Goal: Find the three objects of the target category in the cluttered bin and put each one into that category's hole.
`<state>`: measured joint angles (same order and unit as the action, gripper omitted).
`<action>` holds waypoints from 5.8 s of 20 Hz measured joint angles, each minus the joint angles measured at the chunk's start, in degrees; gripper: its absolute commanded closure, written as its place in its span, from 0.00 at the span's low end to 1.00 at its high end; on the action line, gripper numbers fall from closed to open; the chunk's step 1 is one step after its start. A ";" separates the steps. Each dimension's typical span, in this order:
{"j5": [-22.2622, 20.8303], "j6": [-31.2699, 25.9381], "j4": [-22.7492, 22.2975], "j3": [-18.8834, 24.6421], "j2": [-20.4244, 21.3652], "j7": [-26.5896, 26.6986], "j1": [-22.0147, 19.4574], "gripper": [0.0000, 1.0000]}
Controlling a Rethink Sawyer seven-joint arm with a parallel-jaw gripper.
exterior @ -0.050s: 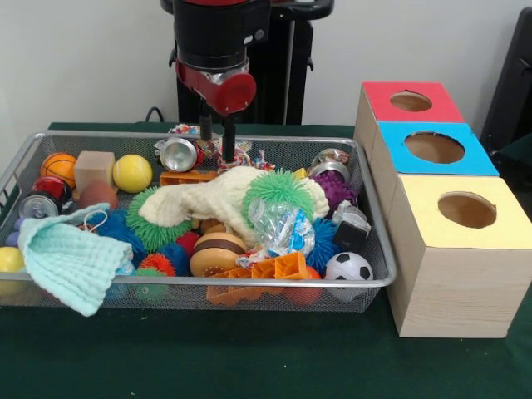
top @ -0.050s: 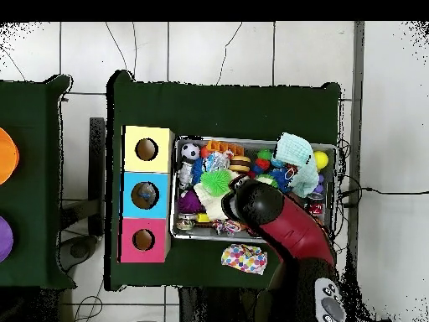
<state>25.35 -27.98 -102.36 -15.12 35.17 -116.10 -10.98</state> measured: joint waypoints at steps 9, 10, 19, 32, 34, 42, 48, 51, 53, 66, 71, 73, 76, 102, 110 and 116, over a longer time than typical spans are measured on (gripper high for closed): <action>6.56 4.24 -4.68 3.53 -0.71 -0.98 -1.28 0.00; 6.96 5.11 -5.35 4.12 -0.68 -0.98 -1.58 0.00; 8.14 14.65 -11.09 9.23 -0.77 -0.98 -4.24 0.00; 8.17 17.54 -12.17 10.45 -4.16 -0.98 -3.57 0.00; 8.18 17.79 -12.17 10.50 -4.33 -0.98 -3.57 0.00; 8.90 18.01 -11.94 9.07 -4.60 -0.98 -1.16 0.00; 7.26 5.16 -7.11 0.55 -4.61 -1.32 7.89 0.00; 5.80 -2.50 -4.16 -2.30 -4.59 -1.48 10.04 0.00; 4.66 -8.74 -1.64 -4.29 -4.59 -1.51 11.14 0.00; 2.47 -17.44 10.90 -10.65 -6.20 -1.51 9.89 0.00; 2.45 -14.92 13.13 -11.32 -8.28 -1.51 9.35 0.00; 2.44 -14.92 14.44 -11.90 -9.53 -1.51 9.25 0.00; 1.89 -14.92 16.08 -12.27 -10.99 -1.51 8.49 0.00; 1.30 -14.92 32.10 -12.46 -25.48 -1.51 5.47 0.00; 2.12 -14.28 32.09 -12.47 -25.40 -1.51 5.88 0.00; 3.68 -14.02 32.03 -12.46 -25.36 -1.51 6.84 0.00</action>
<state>29.03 -42.00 -70.33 -27.57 9.81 -117.61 -4.13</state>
